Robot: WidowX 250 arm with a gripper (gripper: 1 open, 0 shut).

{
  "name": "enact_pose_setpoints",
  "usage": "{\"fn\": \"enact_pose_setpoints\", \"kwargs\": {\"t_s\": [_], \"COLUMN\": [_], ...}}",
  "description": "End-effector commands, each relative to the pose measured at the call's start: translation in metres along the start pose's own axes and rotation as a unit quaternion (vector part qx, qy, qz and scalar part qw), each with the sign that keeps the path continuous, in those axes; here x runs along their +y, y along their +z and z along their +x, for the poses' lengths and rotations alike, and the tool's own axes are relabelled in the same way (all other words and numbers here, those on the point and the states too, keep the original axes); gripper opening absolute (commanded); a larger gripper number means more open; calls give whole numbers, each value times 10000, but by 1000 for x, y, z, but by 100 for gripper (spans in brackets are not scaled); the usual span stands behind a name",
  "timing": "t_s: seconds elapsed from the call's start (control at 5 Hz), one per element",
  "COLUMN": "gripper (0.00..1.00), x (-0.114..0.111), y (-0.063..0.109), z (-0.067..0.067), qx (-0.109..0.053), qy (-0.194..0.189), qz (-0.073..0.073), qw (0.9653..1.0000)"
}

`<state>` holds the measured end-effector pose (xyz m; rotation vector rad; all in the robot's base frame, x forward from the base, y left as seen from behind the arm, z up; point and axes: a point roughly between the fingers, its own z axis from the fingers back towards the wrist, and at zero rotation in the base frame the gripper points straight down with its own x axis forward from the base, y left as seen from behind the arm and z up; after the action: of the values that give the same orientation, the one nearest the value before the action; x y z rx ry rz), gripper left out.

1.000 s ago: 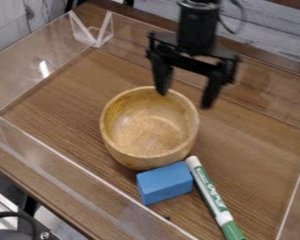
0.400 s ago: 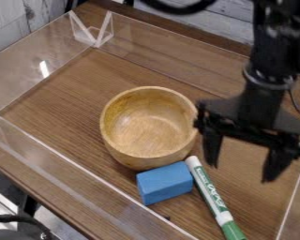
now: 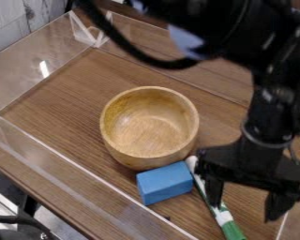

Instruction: Put the green marker in the brown bowl

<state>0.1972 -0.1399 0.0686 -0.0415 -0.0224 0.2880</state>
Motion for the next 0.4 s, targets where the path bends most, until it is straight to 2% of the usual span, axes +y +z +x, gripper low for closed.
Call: {"fn": "enact_pose_setpoints", "kwargs": {"t_s": [0.0,0.2], "gripper": [100,100], "x": [-6,-6], "y": [-5,-14], "z": [2,1], "qx": [-232,-241], "qy": [70,147], "qz": [-291,-378], "qw": [9993,9989]}}
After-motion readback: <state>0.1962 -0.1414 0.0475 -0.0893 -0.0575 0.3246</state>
